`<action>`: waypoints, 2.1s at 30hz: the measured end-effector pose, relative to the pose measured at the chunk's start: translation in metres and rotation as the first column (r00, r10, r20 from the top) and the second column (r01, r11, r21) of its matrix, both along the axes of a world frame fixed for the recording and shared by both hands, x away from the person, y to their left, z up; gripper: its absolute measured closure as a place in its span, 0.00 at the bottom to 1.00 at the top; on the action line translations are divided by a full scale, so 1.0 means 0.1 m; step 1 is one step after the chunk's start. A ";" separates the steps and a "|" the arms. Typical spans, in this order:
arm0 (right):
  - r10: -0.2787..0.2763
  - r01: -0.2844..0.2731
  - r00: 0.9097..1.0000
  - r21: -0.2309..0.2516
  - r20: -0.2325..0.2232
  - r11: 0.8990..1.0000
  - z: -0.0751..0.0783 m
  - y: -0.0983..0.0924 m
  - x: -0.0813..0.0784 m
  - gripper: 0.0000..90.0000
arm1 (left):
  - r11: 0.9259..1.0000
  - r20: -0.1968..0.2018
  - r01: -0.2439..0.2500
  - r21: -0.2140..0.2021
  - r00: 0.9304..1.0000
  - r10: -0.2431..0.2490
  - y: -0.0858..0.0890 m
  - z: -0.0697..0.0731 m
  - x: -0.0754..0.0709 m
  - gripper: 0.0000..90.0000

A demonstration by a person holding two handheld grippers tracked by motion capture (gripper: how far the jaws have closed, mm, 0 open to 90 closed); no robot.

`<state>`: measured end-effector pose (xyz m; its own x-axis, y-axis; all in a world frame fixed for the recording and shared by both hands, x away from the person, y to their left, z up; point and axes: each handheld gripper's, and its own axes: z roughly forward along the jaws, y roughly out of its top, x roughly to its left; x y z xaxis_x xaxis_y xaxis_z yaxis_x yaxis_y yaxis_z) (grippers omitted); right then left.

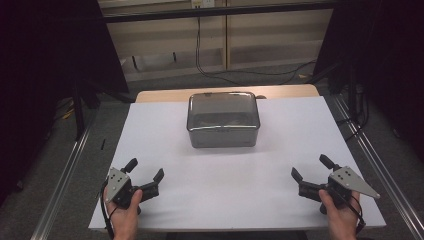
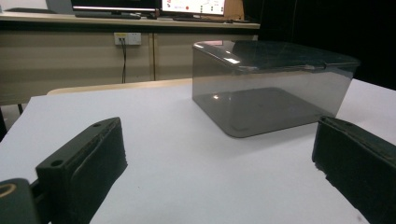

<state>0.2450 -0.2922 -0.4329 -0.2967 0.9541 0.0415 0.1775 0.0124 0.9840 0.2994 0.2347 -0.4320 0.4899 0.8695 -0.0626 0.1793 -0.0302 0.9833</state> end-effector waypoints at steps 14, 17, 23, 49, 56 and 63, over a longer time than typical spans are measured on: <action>0.040 -0.040 0.999 -0.003 -0.001 0.999 0.00 0.03 0.02 0.01 | 1.000 -0.019 -0.001 -0.016 1.000 0.001 -0.03 0.01 0.00 0.03; 0.058 -0.058 0.998 -0.011 -0.002 0.998 0.01 0.06 0.02 0.01 | 1.000 -0.014 0.005 -0.012 1.000 -0.005 -0.04 0.01 0.00 0.03; 0.100 -0.100 0.995 -0.027 0.001 0.995 0.03 0.14 0.04 0.01 | 1.000 -0.021 0.009 -0.018 1.000 -0.009 -0.04 0.00 -0.01 0.03; 0.252 -0.252 0.967 0.014 -0.027 0.968 0.08 0.68 0.38 0.01 | 0.999 -0.003 0.018 -0.034 1.000 -0.019 -0.04 0.00 -0.03 0.04; 0.255 -0.255 0.967 0.014 0.000 0.967 0.15 0.81 0.50 0.01 | 1.000 -0.012 0.007 -0.022 1.000 -0.007 -0.03 -0.01 -0.03 0.04; 0.262 -0.262 0.965 0.000 -0.002 0.965 0.15 0.89 0.60 0.00 | 1.000 -0.018 0.008 -0.023 1.000 -0.009 -0.03 -0.01 -0.03 0.04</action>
